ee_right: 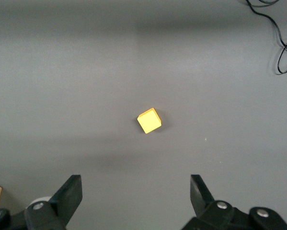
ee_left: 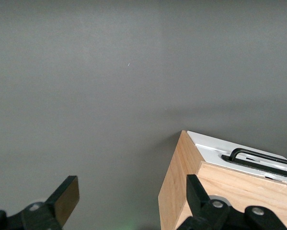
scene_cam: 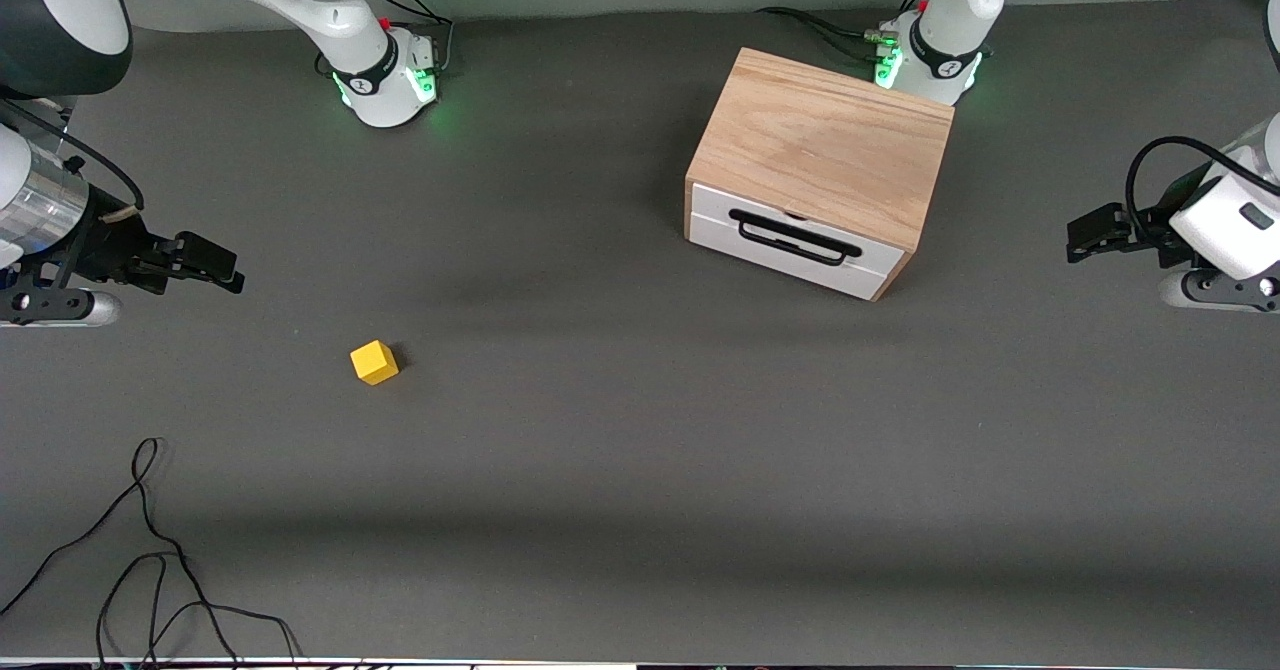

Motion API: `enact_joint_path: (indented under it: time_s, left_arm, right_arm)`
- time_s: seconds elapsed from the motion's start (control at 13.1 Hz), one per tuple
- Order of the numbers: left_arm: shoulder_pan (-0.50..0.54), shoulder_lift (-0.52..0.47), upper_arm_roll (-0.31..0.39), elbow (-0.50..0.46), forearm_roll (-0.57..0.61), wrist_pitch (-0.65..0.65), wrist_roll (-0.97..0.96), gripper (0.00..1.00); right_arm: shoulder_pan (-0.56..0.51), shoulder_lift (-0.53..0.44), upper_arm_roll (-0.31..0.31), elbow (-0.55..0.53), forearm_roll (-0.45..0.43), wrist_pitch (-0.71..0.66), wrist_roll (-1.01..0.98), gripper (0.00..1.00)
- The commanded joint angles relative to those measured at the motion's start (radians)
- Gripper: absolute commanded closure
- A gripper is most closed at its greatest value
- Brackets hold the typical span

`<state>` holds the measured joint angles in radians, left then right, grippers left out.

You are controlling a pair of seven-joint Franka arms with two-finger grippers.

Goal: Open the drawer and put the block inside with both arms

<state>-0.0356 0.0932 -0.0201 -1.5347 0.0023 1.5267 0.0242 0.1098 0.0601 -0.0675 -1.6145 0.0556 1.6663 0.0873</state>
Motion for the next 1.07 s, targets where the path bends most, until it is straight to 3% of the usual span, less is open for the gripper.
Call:
enact_joint_path:
  time_s: [0.0,0.77,1.0]
  left_arm:
    - [-0.006,-0.009,0.003,-0.004,0.004,-0.002,0.011,0.0]
    - [-0.014,-0.01,-0.007,-0.005,0.001,-0.006,-0.032,0.0]
    - [-0.012,-0.013,-0.09,-0.004,-0.001,-0.017,-0.233,0.0]
  right_arm:
    - [-0.005,0.009,0.002,0.016,-0.002,-0.013,-0.024,0.0]
    - [-0.009,0.044,-0.003,0.06,0.01,-0.026,0.014,0.0]
    - [-0.007,0.047,-0.003,0.064,0.01,-0.019,0.032,0.0]
